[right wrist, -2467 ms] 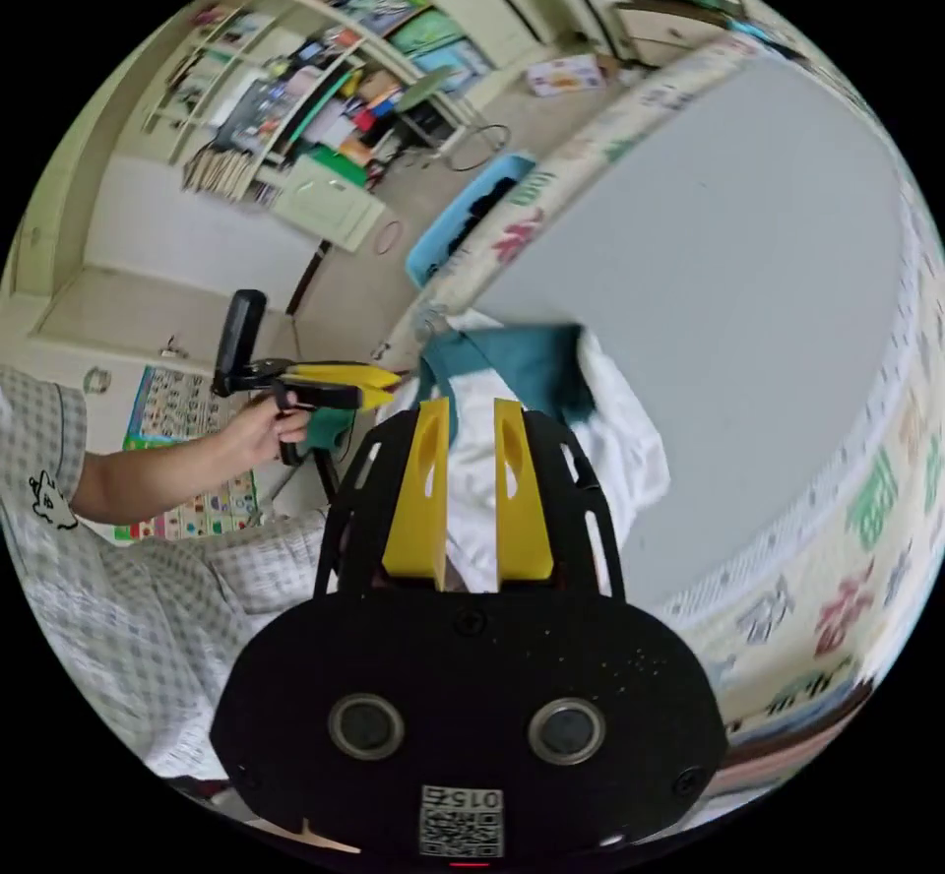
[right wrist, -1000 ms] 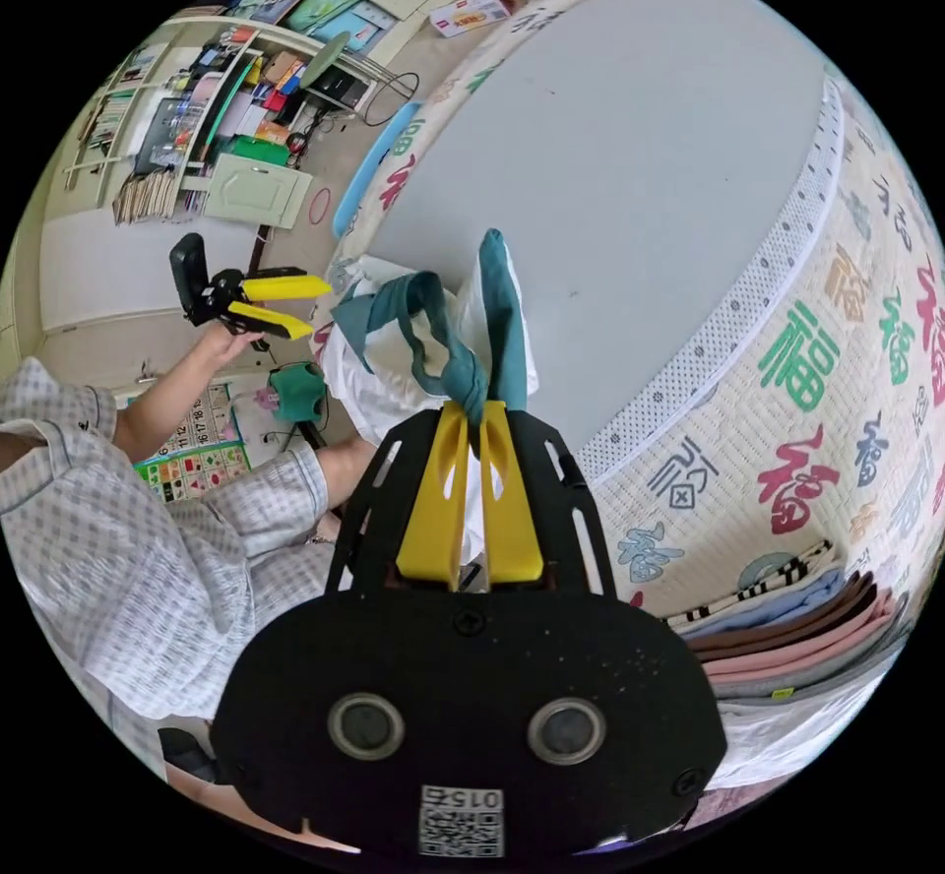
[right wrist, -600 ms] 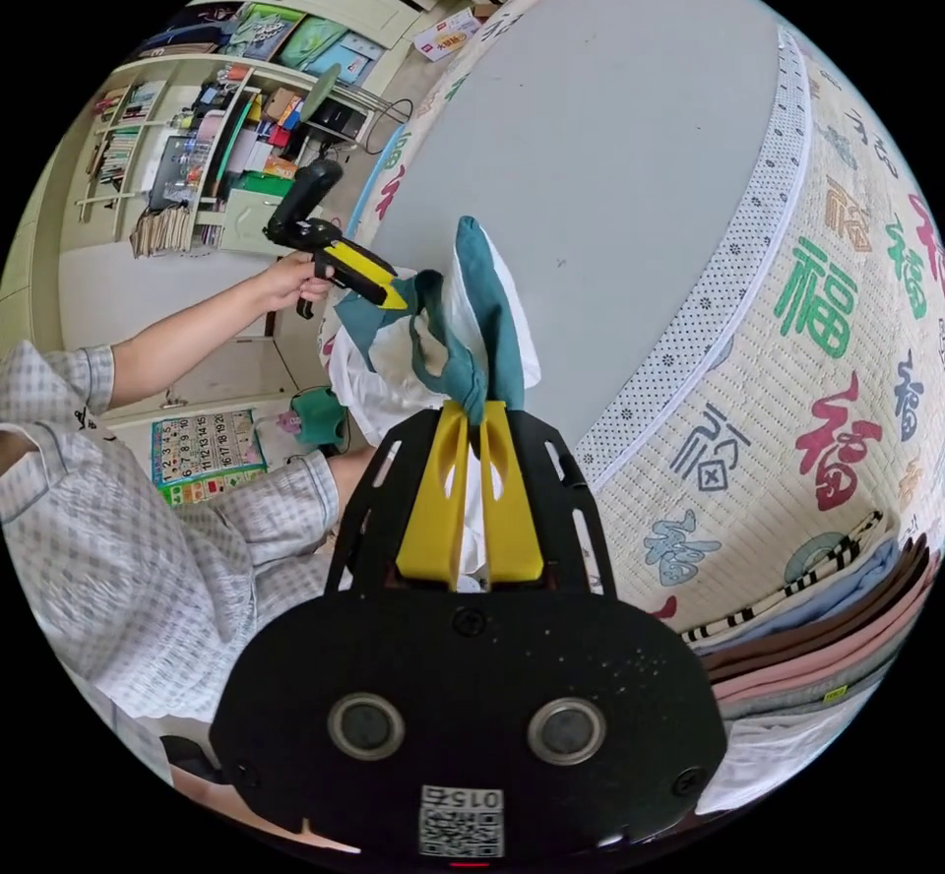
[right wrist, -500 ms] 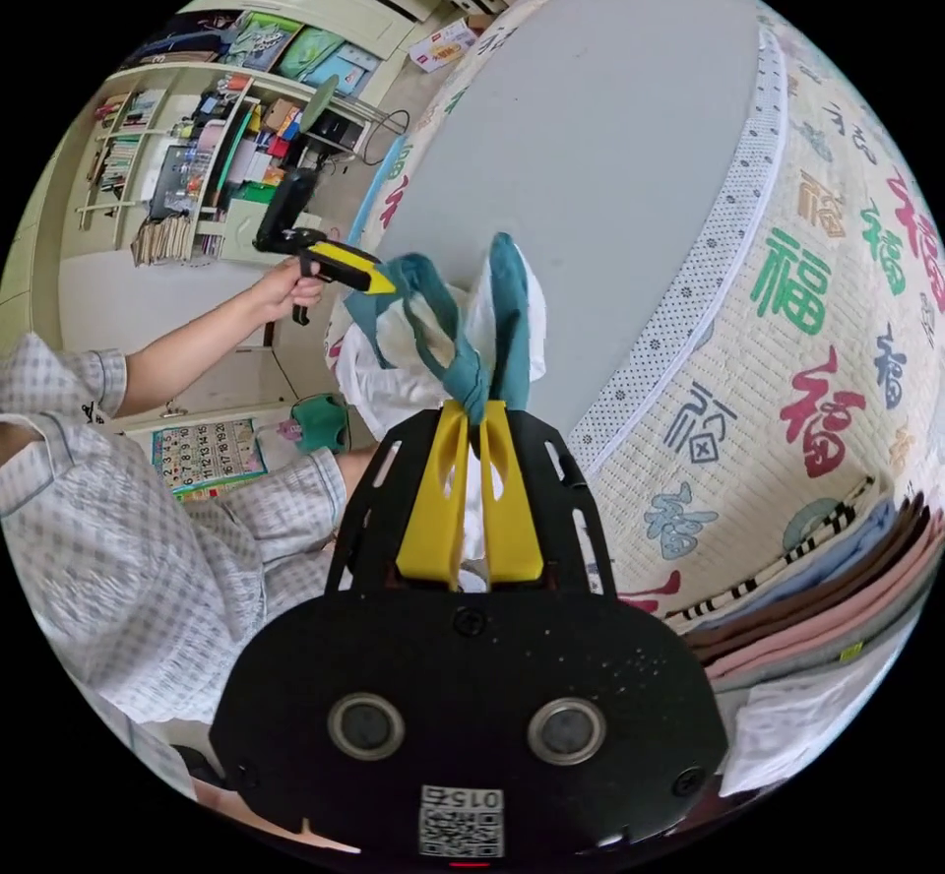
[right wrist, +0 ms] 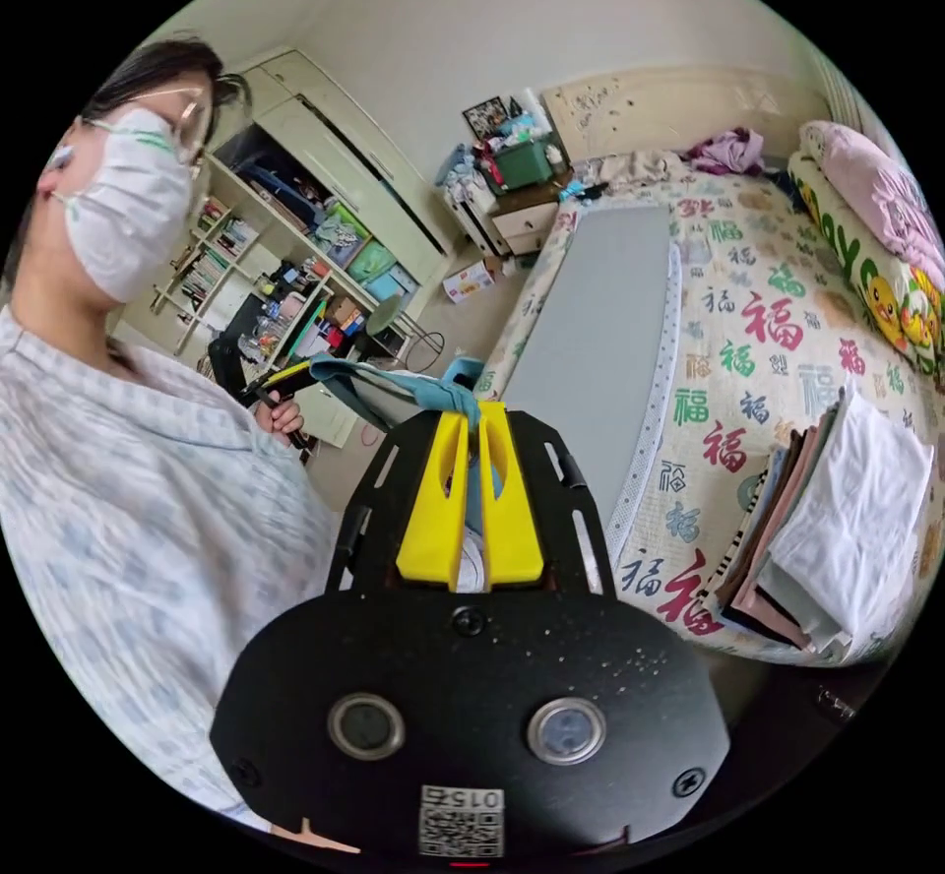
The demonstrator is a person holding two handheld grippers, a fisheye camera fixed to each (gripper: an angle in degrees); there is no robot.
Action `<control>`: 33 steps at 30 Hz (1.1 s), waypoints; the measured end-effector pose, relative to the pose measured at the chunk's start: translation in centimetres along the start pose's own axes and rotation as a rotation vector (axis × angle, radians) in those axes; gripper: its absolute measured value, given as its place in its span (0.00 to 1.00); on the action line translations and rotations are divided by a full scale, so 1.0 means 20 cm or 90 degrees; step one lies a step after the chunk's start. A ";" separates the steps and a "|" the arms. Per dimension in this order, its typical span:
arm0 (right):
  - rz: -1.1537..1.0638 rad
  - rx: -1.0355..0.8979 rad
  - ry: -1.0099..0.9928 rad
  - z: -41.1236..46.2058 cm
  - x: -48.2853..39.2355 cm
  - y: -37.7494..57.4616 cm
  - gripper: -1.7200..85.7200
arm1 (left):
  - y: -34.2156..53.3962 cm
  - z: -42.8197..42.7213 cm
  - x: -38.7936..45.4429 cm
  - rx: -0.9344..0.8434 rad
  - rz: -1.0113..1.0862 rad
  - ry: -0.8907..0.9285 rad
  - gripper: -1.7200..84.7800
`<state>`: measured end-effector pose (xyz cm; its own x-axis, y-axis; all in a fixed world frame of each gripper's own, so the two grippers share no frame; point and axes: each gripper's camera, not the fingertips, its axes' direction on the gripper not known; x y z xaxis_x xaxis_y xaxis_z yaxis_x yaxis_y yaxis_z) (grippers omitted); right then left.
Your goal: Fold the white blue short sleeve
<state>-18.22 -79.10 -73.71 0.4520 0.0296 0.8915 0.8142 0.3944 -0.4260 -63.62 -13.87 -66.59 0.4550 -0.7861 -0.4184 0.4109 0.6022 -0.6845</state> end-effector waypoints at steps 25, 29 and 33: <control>0.242 -0.253 0.110 2.19 2.04 -0.04 0.11 | 0.49 1.48 -1.68 -0.237 -0.435 -0.020 0.09; 0.404 -0.284 0.182 2.21 2.30 0.52 0.12 | 1.03 1.51 -1.57 -0.303 -0.598 0.002 0.11; 0.512 -0.268 0.191 2.29 2.44 0.77 0.15 | 1.20 1.63 -1.52 -0.322 -0.657 -0.009 0.12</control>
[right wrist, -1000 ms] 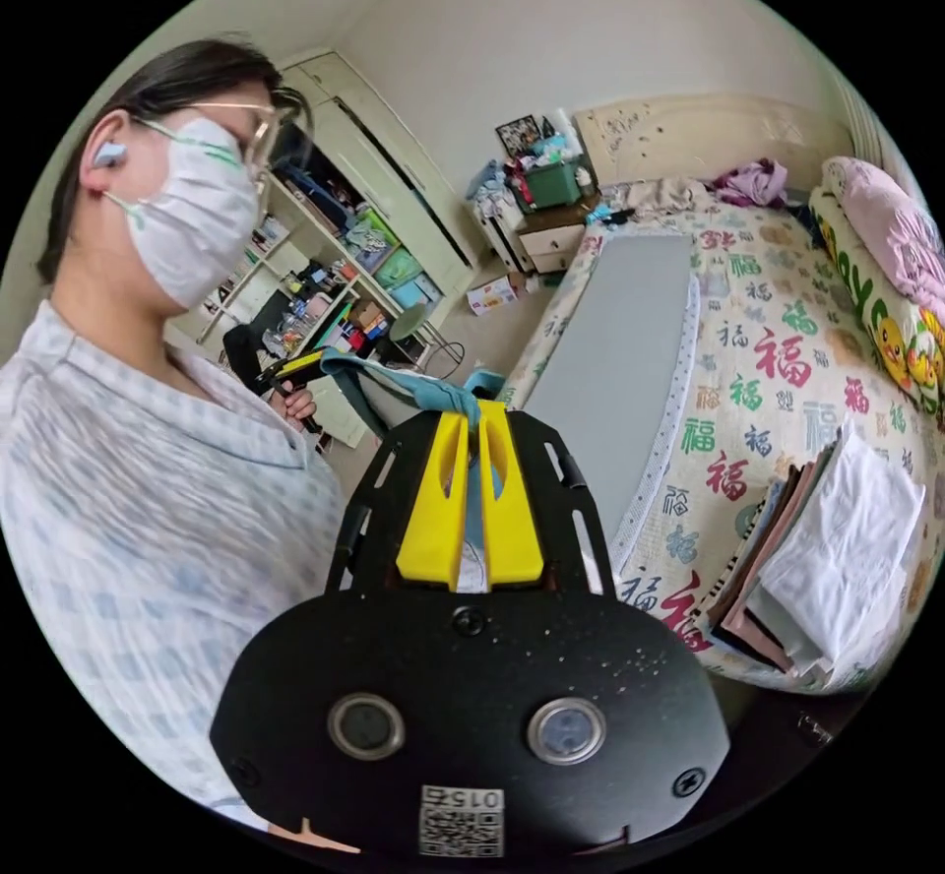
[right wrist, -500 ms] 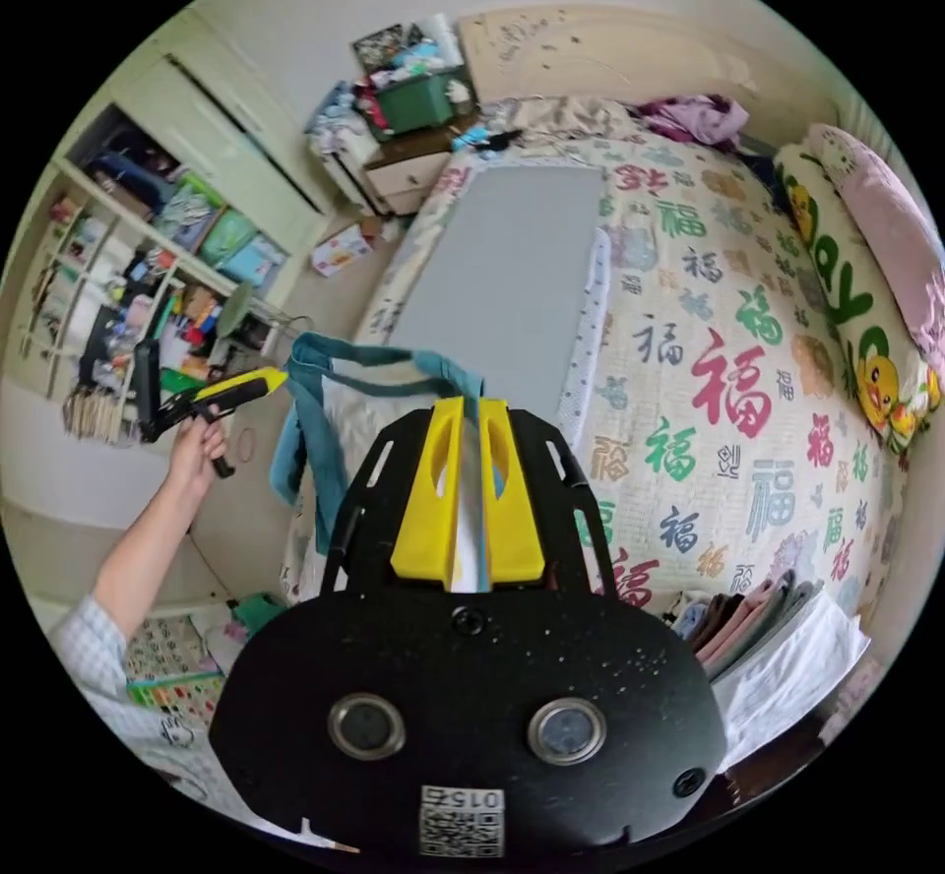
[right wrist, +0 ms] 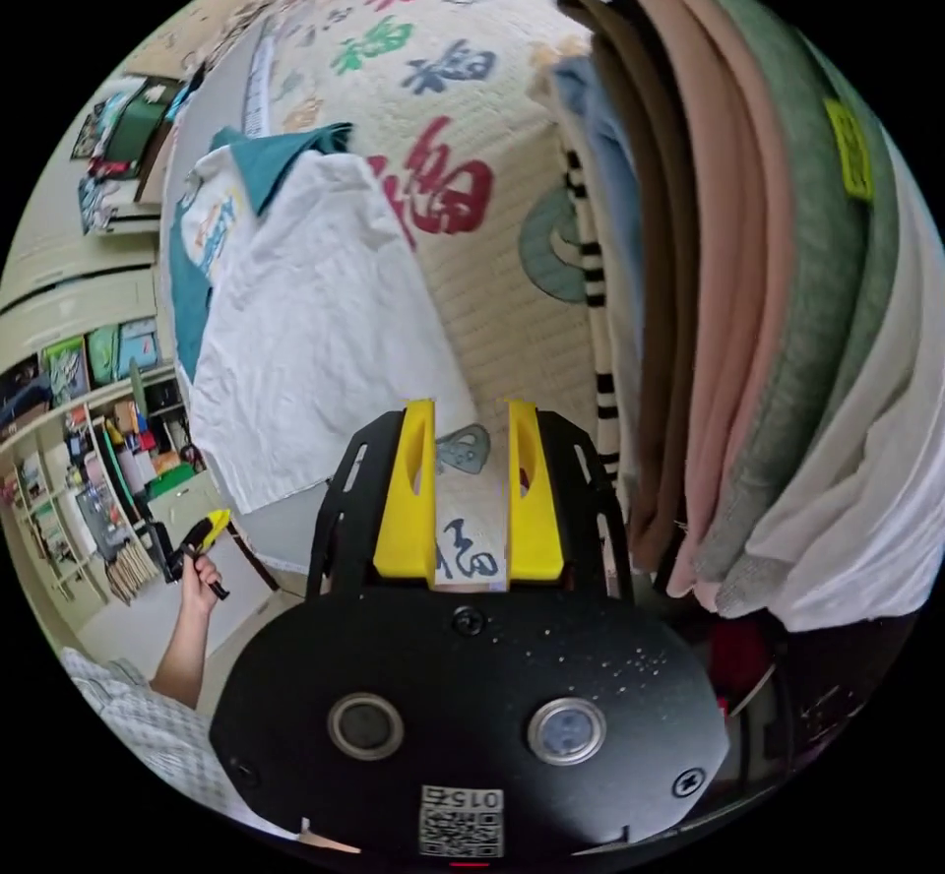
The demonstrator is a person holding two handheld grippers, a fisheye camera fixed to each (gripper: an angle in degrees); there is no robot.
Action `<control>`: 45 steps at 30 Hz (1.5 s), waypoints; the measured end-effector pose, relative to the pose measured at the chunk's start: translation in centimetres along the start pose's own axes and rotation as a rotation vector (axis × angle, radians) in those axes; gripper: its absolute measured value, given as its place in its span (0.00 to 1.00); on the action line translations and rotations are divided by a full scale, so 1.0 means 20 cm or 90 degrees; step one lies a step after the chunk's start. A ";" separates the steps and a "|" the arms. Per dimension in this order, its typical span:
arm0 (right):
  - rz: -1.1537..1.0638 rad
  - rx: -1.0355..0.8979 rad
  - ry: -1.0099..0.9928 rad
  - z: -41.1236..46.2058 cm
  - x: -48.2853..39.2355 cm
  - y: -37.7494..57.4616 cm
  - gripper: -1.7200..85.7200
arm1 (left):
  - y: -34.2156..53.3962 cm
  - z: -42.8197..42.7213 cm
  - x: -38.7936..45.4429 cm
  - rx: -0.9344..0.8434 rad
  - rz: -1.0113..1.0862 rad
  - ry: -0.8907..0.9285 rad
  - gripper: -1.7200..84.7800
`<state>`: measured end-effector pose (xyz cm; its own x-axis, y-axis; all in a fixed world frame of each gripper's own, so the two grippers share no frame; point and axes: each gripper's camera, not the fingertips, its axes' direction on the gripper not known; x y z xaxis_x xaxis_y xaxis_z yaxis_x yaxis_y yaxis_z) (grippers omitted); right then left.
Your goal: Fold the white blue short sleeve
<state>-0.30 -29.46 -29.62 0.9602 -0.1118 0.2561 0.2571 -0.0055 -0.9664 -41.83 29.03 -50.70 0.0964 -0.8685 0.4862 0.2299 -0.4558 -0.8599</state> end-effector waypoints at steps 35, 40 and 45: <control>-0.171 -0.146 0.111 0.51 -1.66 0.22 0.12 | -0.04 -0.31 -0.29 -0.077 0.030 -0.280 0.08; -0.329 -0.019 0.124 0.32 -2.21 -0.17 0.16 | -0.37 -0.23 0.15 0.006 0.229 -0.244 0.11; -0.444 -0.021 0.124 0.45 -2.67 -0.42 0.18 | -0.68 0.11 0.46 -0.008 0.330 -0.178 0.12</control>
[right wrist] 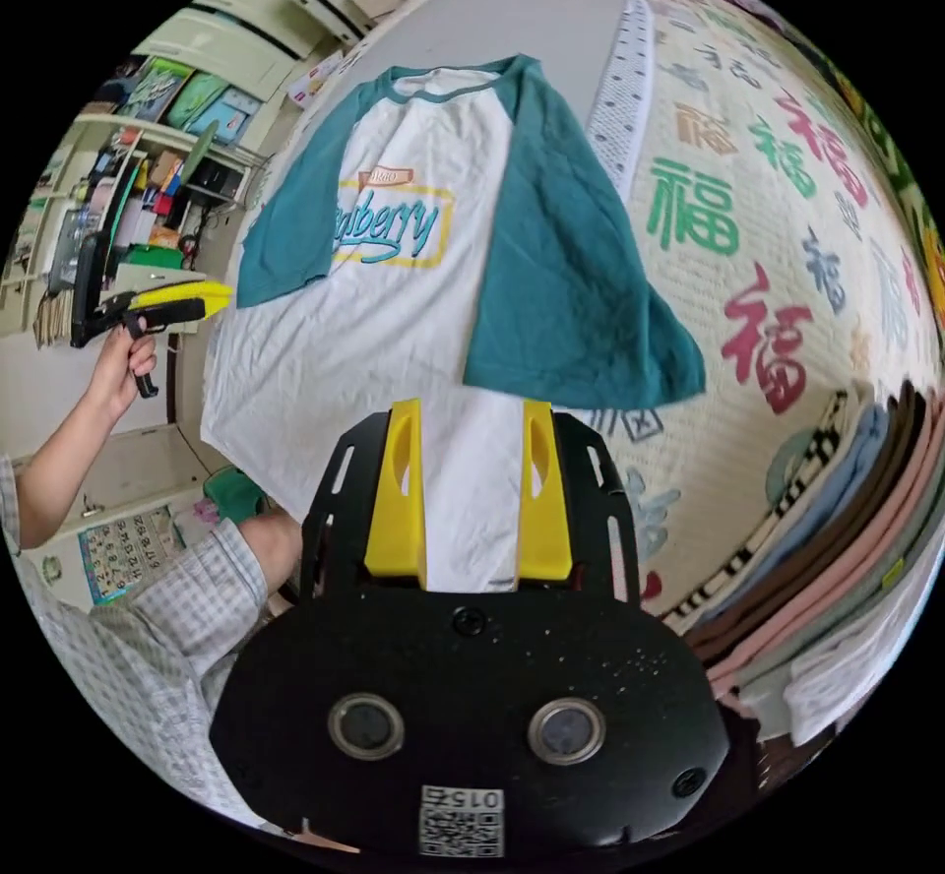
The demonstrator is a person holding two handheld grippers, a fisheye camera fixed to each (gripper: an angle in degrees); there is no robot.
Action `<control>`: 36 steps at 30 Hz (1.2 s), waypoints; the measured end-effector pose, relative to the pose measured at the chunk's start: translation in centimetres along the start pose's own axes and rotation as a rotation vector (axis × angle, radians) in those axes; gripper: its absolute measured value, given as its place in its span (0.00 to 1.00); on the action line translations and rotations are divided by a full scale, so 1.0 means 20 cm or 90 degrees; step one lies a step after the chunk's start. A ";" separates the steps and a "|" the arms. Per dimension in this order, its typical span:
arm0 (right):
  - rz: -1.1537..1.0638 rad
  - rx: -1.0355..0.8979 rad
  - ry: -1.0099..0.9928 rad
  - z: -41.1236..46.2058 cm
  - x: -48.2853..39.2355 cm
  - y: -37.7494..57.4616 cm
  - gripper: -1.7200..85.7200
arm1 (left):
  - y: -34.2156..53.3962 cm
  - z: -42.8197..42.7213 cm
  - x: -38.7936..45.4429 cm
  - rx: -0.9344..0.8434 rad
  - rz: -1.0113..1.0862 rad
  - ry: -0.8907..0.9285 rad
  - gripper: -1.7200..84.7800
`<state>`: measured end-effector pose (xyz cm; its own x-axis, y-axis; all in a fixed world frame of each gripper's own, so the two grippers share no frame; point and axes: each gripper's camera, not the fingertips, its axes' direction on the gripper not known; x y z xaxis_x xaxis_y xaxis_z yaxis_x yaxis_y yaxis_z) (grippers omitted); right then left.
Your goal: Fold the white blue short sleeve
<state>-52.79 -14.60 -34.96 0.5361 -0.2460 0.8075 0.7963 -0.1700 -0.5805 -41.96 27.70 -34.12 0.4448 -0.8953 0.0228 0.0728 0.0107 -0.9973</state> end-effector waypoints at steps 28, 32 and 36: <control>0.090 -0.088 -0.084 -0.27 -0.19 -0.51 0.03 | -0.16 0.16 0.03 -0.049 -0.016 -0.100 0.03; 0.091 -0.037 -0.027 -0.59 -0.05 -0.59 0.02 | -0.14 -0.18 -0.23 0.039 -0.079 -0.121 0.02; 0.219 0.048 0.091 -0.97 0.39 -0.67 0.03 | -0.12 -0.50 -0.68 0.119 -0.198 -0.191 0.02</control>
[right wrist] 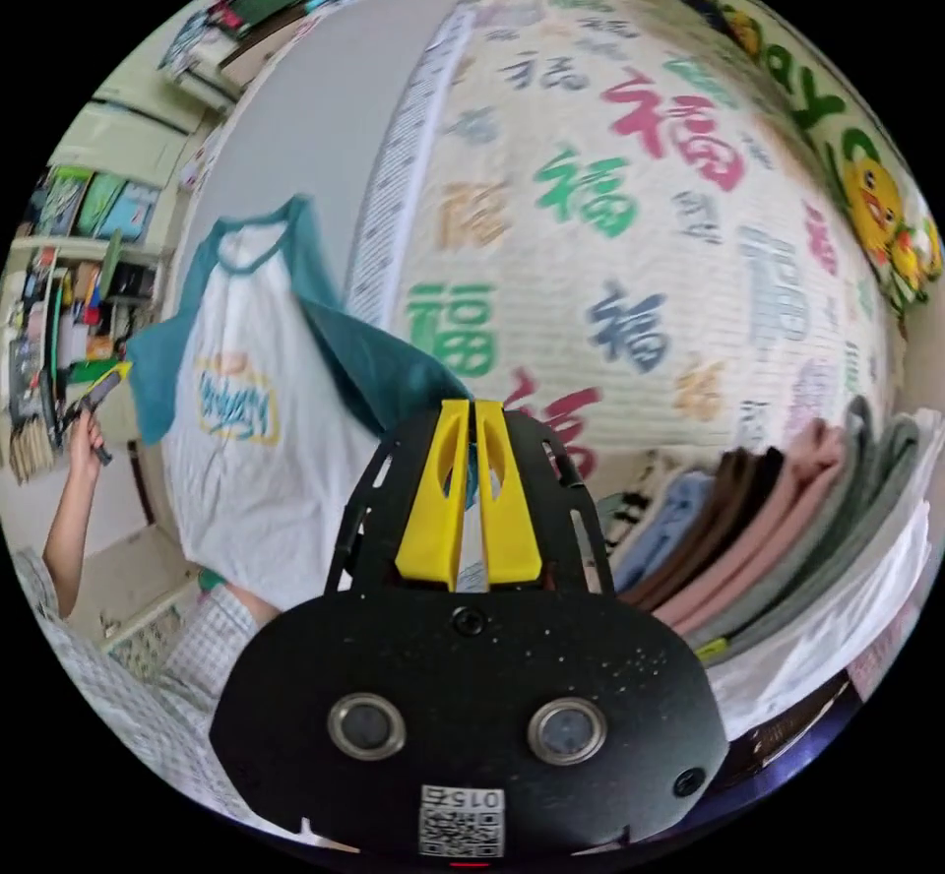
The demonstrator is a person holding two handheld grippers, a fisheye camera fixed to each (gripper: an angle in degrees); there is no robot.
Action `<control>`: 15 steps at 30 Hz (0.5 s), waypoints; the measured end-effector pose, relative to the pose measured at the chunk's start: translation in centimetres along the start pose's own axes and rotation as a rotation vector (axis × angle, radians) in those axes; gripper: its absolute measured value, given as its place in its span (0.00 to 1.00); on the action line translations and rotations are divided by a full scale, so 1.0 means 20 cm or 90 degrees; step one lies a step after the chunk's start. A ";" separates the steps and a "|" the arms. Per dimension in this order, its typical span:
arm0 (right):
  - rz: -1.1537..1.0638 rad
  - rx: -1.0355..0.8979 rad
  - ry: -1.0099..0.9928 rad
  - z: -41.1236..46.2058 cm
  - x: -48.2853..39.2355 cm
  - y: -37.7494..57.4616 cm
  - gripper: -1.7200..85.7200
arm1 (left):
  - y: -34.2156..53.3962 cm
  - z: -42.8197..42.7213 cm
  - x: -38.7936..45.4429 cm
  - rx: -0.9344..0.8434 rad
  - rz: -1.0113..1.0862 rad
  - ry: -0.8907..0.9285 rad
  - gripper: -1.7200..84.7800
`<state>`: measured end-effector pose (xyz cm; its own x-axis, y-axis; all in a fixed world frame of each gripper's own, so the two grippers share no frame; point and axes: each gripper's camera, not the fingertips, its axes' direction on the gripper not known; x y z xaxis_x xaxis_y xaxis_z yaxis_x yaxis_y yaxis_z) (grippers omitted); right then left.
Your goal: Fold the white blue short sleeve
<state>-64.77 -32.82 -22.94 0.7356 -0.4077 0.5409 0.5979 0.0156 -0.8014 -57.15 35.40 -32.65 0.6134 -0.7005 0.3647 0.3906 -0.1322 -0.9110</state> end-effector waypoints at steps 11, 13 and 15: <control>0.192 0.037 -0.053 0.01 0.02 -0.20 0.05 | -0.13 -0.01 -0.35 0.041 -0.072 0.094 0.02; 0.022 0.031 -0.082 0.01 -0.34 -0.27 0.03 | -0.22 0.07 -0.18 0.001 0.025 0.118 0.02; -0.087 0.012 -0.085 0.05 -0.59 -0.32 0.02 | -0.30 0.16 -0.01 -0.023 0.107 0.137 0.02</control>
<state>-77.02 -27.08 -23.89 0.6823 -0.2828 0.6742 0.7000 -0.0136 -0.7140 -57.36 38.60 -26.65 0.5065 -0.8470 0.1615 0.2680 -0.0233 -0.9631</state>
